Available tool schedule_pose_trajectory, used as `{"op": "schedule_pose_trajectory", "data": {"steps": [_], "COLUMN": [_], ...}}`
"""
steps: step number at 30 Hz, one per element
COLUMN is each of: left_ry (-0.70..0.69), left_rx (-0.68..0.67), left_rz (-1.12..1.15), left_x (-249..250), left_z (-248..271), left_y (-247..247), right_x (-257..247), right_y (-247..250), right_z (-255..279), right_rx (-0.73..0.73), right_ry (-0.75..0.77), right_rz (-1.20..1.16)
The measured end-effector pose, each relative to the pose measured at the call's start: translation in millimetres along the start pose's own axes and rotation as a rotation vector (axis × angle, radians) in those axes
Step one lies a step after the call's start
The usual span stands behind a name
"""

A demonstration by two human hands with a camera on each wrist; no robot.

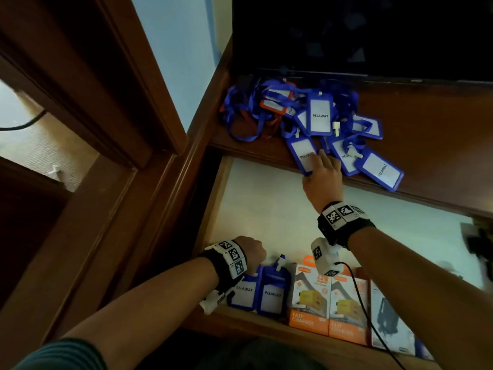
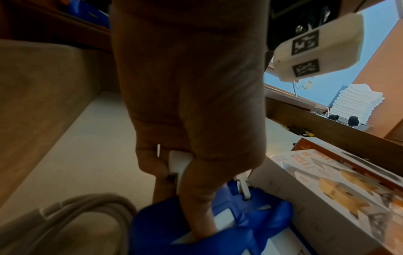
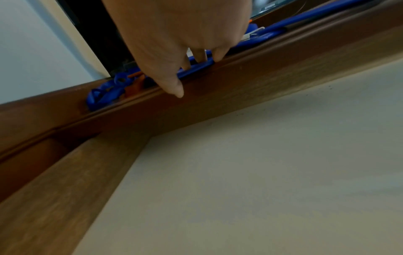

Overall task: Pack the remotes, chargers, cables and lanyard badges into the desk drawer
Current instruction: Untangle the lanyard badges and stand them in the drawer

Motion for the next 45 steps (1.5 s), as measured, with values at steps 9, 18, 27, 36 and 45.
{"op": "schedule_pose_trajectory", "data": {"steps": [9,18,27,36,45], "left_ry": [-0.038,0.365,0.365,0.394,0.497], "left_rx": [0.496,1.182,0.789,0.778,0.732], "left_rz": [0.219,0.322,0.231,0.239,0.235], "left_x": [-7.7,-70.2,-104.9,-109.2,-89.4], "left_z": [3.5,6.3,-21.8,-25.8,-1.6], "left_y": [40.1,143.1,190.9,200.5,232.3], "right_x": [-6.7,-8.8,1.5,13.6,42.5], "right_y": [40.1,108.7,186.1,261.3,308.2], "right_z": [-2.6,8.5,5.0,10.3,25.4], "right_rx": [0.080,0.070,0.210,0.460,0.550], "right_ry": [-0.072,-0.208,-0.224,-0.035,0.134], "right_rz": [-0.151,-0.559,-1.150,-1.624,-1.812]}}
Point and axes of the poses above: each hand's wrist, its own z-axis away from the middle knuckle, its own y-axis out of the back of the hand, x = y × z, the point moved 2 cm from there along -z, towards the middle knuckle, and after that the axes turned 6 degrees about -y, right-handed, at the moved point
